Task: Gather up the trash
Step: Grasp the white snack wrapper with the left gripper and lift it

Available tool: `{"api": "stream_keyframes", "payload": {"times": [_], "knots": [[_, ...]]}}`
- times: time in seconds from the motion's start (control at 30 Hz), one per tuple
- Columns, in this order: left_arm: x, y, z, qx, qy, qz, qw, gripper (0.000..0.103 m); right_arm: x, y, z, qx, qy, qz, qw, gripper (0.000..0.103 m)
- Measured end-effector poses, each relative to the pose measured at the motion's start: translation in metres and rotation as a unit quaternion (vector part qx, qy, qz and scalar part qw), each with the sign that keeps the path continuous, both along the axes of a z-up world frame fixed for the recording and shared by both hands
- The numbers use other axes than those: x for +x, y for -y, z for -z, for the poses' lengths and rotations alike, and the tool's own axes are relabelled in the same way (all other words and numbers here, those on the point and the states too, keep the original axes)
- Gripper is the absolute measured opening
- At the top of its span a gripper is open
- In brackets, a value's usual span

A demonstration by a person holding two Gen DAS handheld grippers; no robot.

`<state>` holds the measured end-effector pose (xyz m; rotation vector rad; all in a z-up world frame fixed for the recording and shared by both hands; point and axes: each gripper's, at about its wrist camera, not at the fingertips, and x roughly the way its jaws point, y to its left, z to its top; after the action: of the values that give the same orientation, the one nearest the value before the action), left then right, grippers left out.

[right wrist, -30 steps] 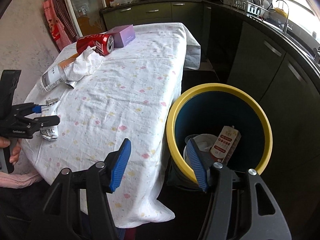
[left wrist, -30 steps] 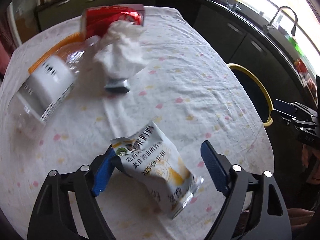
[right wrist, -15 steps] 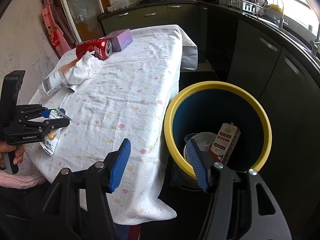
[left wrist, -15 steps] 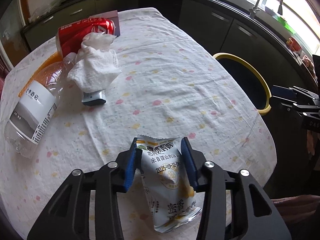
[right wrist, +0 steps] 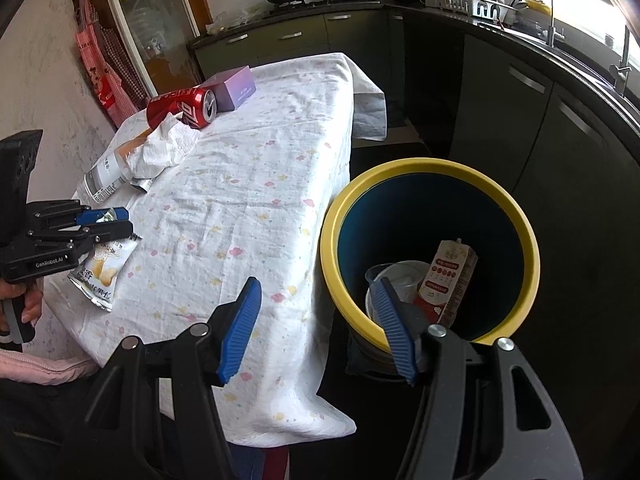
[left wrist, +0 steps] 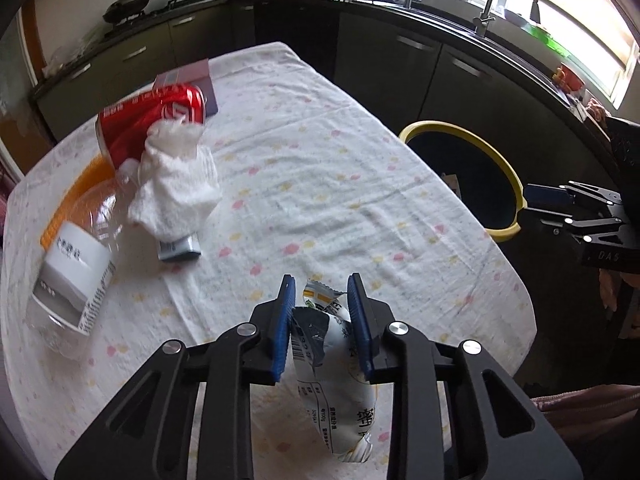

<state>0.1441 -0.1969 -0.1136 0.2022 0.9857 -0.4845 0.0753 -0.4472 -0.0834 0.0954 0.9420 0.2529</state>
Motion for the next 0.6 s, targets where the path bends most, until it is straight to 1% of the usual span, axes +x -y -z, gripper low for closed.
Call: {"api": "stream_keyframes", "payload": {"times": [0.27, 0.6], "knots": [[0.006, 0.002, -0.009, 0.007, 0.011, 0.006, 0.9999, 0.025, 0.001, 0.006, 0.001, 0.01, 0.001, 0.005, 1.0, 0.056], [0.012, -0.007, -0.023, 0.0, 0.031, -0.006, 0.9995, 0.021, 0.001, 0.009, 0.002, 0.016, 0.002, 0.006, 1.0, 0.056]]}}
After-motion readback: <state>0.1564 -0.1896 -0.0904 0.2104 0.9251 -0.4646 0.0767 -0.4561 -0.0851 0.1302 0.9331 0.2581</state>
